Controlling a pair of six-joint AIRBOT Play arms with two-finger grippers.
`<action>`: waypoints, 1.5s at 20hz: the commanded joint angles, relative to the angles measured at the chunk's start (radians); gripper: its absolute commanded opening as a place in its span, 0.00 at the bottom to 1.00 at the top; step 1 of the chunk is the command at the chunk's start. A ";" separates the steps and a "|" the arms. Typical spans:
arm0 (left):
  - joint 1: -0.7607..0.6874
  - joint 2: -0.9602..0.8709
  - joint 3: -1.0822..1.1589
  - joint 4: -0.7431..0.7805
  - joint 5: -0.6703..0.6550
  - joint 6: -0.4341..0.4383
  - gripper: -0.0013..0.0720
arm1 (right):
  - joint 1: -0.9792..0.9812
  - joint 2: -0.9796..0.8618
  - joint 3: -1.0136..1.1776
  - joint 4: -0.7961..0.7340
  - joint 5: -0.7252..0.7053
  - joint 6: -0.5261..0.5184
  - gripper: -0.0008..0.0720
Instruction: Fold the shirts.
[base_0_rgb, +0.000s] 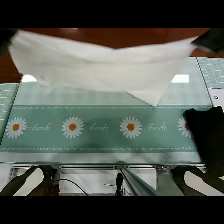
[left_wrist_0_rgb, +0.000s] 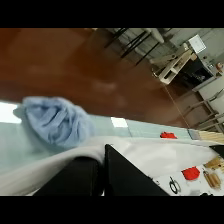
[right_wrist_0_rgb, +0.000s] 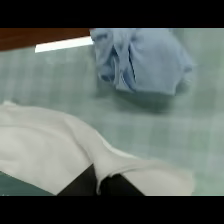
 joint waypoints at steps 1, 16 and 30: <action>-0.001 0.058 0.317 0.157 -0.068 -0.088 0.08 | 0.001 0.133 0.193 -0.061 0.090 0.043 0.04; -0.373 0.559 0.544 1.432 -0.226 -0.451 0.08 | 0.001 0.649 0.181 -0.394 0.335 0.126 0.04; -0.407 -0.071 0.121 1.360 0.018 -0.547 0.08 | 0.002 0.256 -0.385 -0.274 -0.044 0.047 0.04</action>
